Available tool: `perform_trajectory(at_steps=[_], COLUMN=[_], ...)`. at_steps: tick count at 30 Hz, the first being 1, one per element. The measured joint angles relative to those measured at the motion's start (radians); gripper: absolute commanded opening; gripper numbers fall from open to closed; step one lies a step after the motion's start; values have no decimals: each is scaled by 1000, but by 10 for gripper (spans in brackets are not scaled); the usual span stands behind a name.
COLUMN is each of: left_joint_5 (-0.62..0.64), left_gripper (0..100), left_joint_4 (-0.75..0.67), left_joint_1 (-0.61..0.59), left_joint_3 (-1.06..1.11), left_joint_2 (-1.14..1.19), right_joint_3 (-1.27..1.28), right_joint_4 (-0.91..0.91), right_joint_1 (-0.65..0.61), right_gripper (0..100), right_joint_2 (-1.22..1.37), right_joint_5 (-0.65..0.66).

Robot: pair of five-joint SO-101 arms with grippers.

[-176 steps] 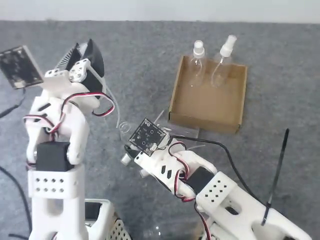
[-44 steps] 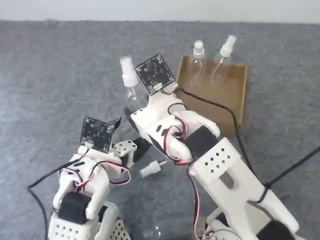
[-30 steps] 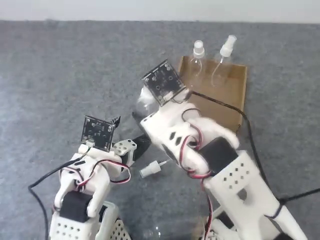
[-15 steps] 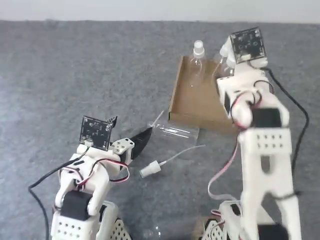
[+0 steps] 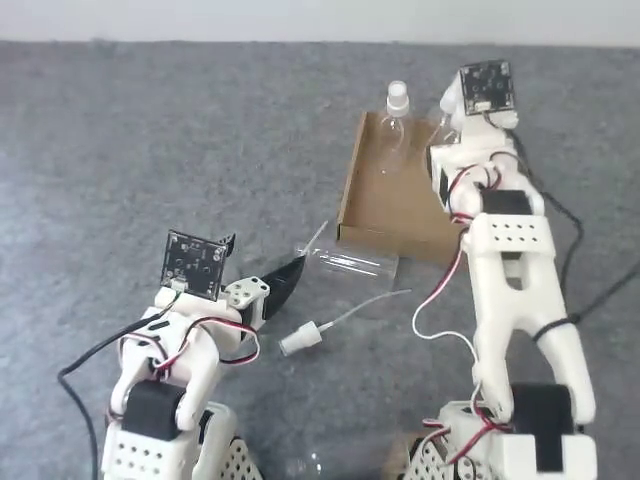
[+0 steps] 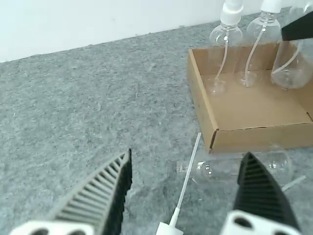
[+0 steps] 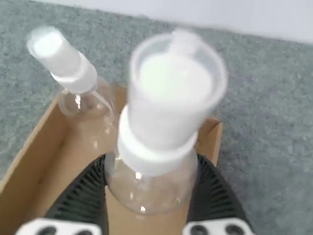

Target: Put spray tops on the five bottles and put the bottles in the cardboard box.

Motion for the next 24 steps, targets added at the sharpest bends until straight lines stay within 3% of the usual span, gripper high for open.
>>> perform_trajectory(at_steps=[13,24], left_joint_5=[0,0], left_gripper=[319,319], left_joint_4=[0,0], left_joint_1=[0,0], left_joint_3=[0,0], left_joint_2=[0,0], right_joint_3=[101,101], right_joint_4=[-281,-308], right_joint_1=[3,3], right_gripper=[6,10], right_joint_2=[135,176], right_joint_5=[-60,-60])
